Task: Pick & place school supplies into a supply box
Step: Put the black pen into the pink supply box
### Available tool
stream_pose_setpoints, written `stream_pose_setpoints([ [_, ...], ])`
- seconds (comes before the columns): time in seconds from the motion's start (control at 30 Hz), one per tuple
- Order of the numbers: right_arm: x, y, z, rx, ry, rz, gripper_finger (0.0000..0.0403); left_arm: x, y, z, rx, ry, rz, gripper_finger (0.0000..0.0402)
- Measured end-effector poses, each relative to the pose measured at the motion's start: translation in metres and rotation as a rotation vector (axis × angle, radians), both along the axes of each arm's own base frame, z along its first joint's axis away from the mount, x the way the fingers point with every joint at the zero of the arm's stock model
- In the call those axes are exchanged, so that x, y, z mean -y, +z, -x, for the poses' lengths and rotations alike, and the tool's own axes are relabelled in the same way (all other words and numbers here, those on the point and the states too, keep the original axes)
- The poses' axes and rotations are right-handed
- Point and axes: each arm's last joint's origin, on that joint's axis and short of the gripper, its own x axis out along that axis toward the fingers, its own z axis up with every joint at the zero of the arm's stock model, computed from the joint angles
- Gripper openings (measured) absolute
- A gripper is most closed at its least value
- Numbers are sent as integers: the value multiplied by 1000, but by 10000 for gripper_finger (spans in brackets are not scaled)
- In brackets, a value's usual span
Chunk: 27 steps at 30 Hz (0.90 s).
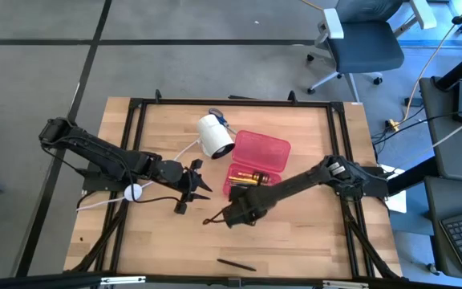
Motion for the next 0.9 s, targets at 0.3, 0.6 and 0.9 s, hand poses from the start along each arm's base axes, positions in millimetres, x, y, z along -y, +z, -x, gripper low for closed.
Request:
stream_pose_setpoints([
  [0.3, 25, -23, -3, -112, 108, 1, 49, 0, -3, 2, -33, 5, 0, 110],
  [0.6, 53, -21, 6, 4, 217, -90, 43, -1, -4, 2, -43, 14, -9, 110],
  [0.9, 82, -37, 32, 203, 219, -262, 45, -1, -4, 2, -59, 78, 66, 109],
])
